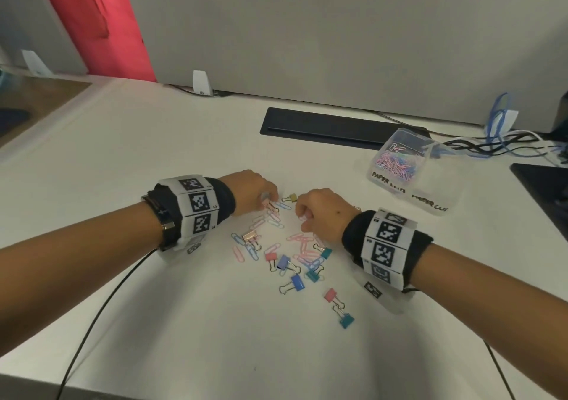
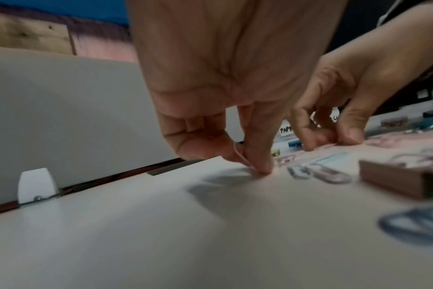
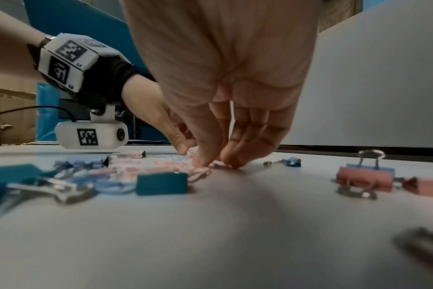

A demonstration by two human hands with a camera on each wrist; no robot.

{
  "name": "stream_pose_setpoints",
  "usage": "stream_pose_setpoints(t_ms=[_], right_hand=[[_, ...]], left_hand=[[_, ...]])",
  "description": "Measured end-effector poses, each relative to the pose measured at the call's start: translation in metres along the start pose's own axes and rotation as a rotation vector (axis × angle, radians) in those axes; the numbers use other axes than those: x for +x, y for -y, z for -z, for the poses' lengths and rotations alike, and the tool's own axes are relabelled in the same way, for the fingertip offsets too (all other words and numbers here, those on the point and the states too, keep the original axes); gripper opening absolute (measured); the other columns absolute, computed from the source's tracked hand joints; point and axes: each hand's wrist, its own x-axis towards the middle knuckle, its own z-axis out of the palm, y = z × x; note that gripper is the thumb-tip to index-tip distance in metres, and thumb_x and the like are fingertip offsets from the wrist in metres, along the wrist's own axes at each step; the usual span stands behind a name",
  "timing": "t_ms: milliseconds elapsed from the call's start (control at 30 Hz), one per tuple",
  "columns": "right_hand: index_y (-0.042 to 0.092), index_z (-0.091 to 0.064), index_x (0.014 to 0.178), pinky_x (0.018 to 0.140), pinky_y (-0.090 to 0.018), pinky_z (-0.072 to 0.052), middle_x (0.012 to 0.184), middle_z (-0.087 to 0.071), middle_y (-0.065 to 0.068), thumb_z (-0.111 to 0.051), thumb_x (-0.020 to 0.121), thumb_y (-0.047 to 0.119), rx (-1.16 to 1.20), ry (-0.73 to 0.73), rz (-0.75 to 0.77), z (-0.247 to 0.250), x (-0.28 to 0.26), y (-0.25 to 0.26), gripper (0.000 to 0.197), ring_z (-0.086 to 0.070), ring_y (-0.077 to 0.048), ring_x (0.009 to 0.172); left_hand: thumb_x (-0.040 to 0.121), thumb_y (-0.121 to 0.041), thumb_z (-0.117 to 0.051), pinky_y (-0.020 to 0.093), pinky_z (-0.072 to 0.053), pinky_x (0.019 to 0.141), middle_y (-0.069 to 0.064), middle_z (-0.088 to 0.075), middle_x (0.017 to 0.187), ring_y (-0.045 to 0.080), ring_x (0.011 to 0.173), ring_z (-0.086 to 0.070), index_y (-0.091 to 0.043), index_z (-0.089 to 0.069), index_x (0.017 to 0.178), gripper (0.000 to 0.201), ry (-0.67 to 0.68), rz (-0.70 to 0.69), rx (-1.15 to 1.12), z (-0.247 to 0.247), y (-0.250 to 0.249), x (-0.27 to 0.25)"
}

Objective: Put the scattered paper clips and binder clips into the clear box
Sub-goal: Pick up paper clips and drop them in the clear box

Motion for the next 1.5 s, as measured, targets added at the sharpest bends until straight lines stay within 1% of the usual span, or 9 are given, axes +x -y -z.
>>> stream_pose_setpoints(t_ms=[167, 400, 533, 767, 1000, 1167, 1333, 1433, 1500], right_hand=[[0.005, -0.058, 0.109, 0.058, -0.018, -0.035, 0.081, -0.045, 0.003, -0.051, 0.089, 0.005, 0.089, 0.022, -0.042, -0.003, 0.003, 0.000, 0.022, -0.045, -0.017, 0.083], [0.003, -0.055, 0.119, 0.056, -0.004, -0.026, 0.088, -0.044, 0.002, -0.048, 0.089, 0.001, 0.114, -0.030, -0.033, 0.006, 0.019, 0.009, 0.031, -0.040, -0.014, 0.088], [0.005, -0.055, 0.122, 0.075, -0.017, -0.033, 0.113, -0.051, -0.013, -0.052, 0.087, 0.001, 0.044, -0.032, 0.007, 0.003, 0.032, 0.018, 0.036, -0.043, -0.019, 0.092], [-0.002, -0.065, 0.099, 0.054, -0.013, -0.034, 0.106, -0.058, -0.015, -0.051, 0.084, -0.002, 0.019, -0.003, 0.011, 0.002, 0.029, 0.016, 0.020, -0.045, -0.016, 0.083], [0.000, -0.065, 0.097, 0.071, -0.023, -0.041, 0.110, -0.061, -0.013, -0.051, 0.083, -0.001, 0.009, -0.009, 0.045, 0.000, 0.021, 0.010, 0.019, -0.050, -0.017, 0.083], [0.007, -0.058, 0.118, 0.077, -0.022, -0.037, 0.114, -0.058, -0.012, -0.056, 0.087, 0.005, -0.004, 0.028, 0.112, -0.001, 0.018, 0.011, 0.031, -0.045, -0.014, 0.087], [-0.003, -0.066, 0.102, 0.059, -0.015, -0.036, 0.098, -0.062, -0.012, -0.056, 0.086, 0.002, 0.008, 0.002, 0.149, -0.002, 0.015, 0.014, 0.019, -0.047, -0.012, 0.081], [-0.003, -0.065, 0.097, 0.065, -0.019, -0.038, 0.092, -0.049, -0.003, -0.053, 0.086, 0.000, -0.013, 0.018, 0.147, -0.002, 0.015, 0.015, 0.016, -0.046, -0.013, 0.081], [0.003, -0.062, 0.088, 0.070, -0.021, -0.036, 0.094, -0.042, -0.001, -0.051, 0.086, -0.001, -0.075, 0.031, 0.167, -0.003, 0.014, 0.015, 0.012, -0.043, -0.013, 0.082]], left_hand=[[0.093, -0.014, -0.050, 0.026, -0.041, 0.084, 0.015, -0.056, 0.124, 0.028, 0.112, -0.054, -0.010, -0.053, 0.126, 0.034, -0.067, 0.103, -0.013, 0.000, 0.009, 0.002], [0.093, -0.014, -0.050, 0.030, -0.043, 0.093, 0.014, -0.053, 0.130, 0.028, 0.117, -0.053, -0.013, -0.044, 0.134, 0.042, -0.087, 0.143, -0.069, 0.002, 0.011, 0.001], [0.095, -0.013, -0.046, 0.031, -0.038, 0.101, 0.013, -0.048, 0.138, 0.027, 0.127, -0.045, -0.014, -0.039, 0.141, 0.046, -0.044, 0.126, 0.012, 0.001, 0.010, 0.006], [0.092, -0.014, -0.051, 0.030, -0.043, 0.088, 0.013, -0.058, 0.118, 0.027, 0.109, -0.054, -0.005, -0.059, 0.113, 0.023, -0.050, 0.037, 0.019, 0.001, 0.009, 0.001], [0.089, -0.012, -0.055, 0.024, -0.037, 0.072, -0.008, -0.041, 0.068, 0.018, 0.081, -0.046, -0.007, -0.064, 0.101, 0.016, -0.100, 0.035, -0.148, 0.005, 0.009, -0.003], [0.085, -0.013, -0.060, 0.024, -0.039, 0.075, -0.005, -0.051, 0.070, 0.018, 0.081, -0.049, -0.014, -0.067, 0.092, 0.010, -0.069, 0.070, -0.248, 0.016, 0.018, -0.007], [0.085, -0.011, -0.059, 0.022, -0.040, 0.076, 0.001, -0.058, 0.085, 0.016, 0.085, -0.050, -0.010, -0.072, 0.096, 0.017, -0.108, 0.074, -0.236, 0.014, 0.018, -0.008], [0.084, -0.014, -0.064, 0.016, -0.040, 0.062, 0.002, -0.061, 0.090, 0.015, 0.079, -0.052, -0.005, -0.072, 0.095, 0.017, -0.202, 0.109, -0.385, 0.015, 0.019, -0.009], [0.081, -0.011, -0.068, 0.014, -0.043, 0.057, 0.004, -0.065, 0.090, 0.014, 0.066, -0.053, -0.008, -0.071, 0.077, 0.006, -0.193, 0.150, -0.573, 0.017, 0.021, -0.012]])
